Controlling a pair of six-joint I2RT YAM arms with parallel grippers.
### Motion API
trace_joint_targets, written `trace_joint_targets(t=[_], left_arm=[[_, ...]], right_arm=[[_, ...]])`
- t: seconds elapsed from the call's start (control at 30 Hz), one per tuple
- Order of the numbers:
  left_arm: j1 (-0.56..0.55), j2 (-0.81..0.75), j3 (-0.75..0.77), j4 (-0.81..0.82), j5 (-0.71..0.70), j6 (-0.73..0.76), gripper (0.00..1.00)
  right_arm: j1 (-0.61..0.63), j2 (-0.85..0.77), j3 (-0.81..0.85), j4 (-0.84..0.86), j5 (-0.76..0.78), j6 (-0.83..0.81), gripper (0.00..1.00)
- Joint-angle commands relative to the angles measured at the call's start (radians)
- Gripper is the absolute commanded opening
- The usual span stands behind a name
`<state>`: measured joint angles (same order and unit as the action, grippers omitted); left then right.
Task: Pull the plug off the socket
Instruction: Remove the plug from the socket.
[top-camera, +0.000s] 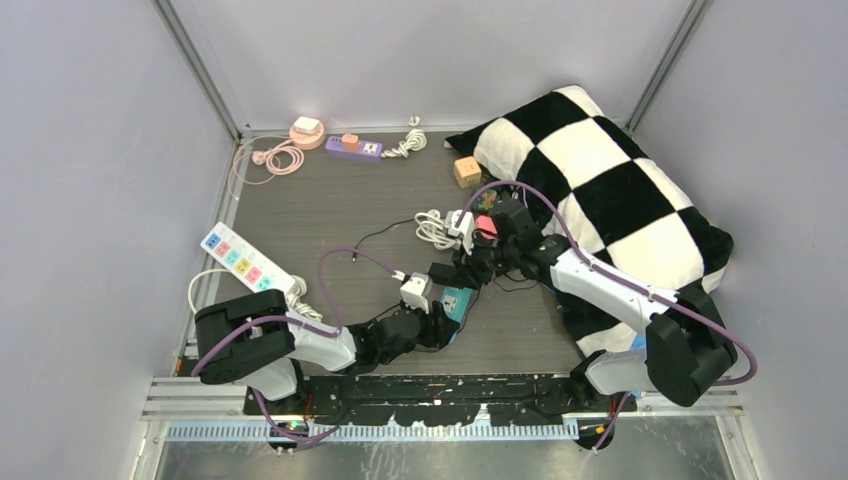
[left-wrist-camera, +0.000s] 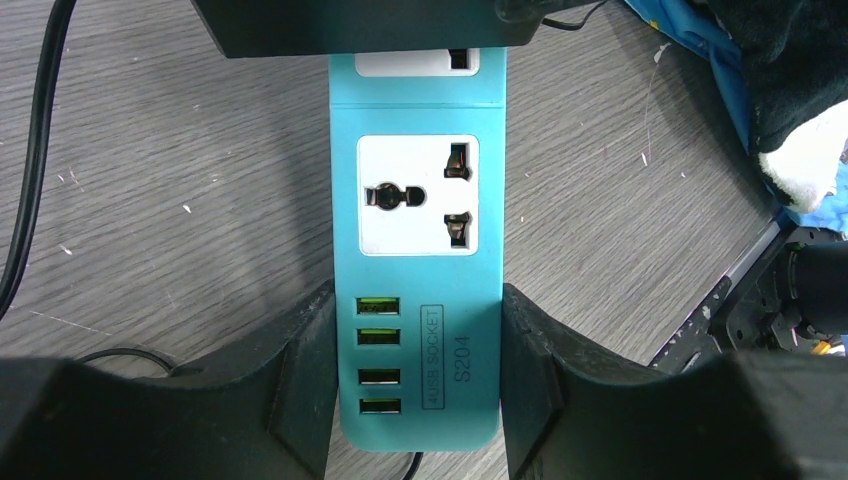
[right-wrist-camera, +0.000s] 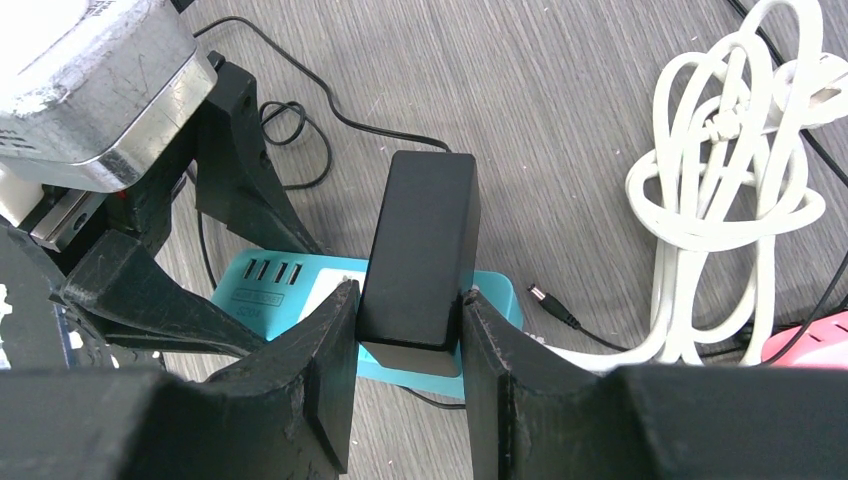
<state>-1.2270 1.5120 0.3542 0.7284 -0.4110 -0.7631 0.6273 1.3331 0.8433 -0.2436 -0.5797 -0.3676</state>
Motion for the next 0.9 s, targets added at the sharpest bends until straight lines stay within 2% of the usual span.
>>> trace_joint_targets(t=[0.0, 0.23, 0.53, 0.87], left_arm=[[0.050, 0.020, -0.015, -0.059, -0.114, 0.007, 0.00], [0.050, 0.010, -0.024, -0.058, -0.112, 0.008, 0.00], [0.051, 0.010, -0.028, -0.054, -0.109, 0.010, 0.00], [0.054, 0.055, -0.009, -0.037, -0.106, 0.007, 0.00]], right_arm=[[0.029, -0.052, 0.034, -0.106, -0.277, 0.077, 0.01], [-0.033, -0.066, 0.030, -0.085, -0.301, 0.110, 0.01], [-0.034, -0.060, 0.016, -0.065, -0.307, 0.122, 0.01], [0.103, -0.019, 0.009, -0.093, -0.291, 0.050, 0.01]])
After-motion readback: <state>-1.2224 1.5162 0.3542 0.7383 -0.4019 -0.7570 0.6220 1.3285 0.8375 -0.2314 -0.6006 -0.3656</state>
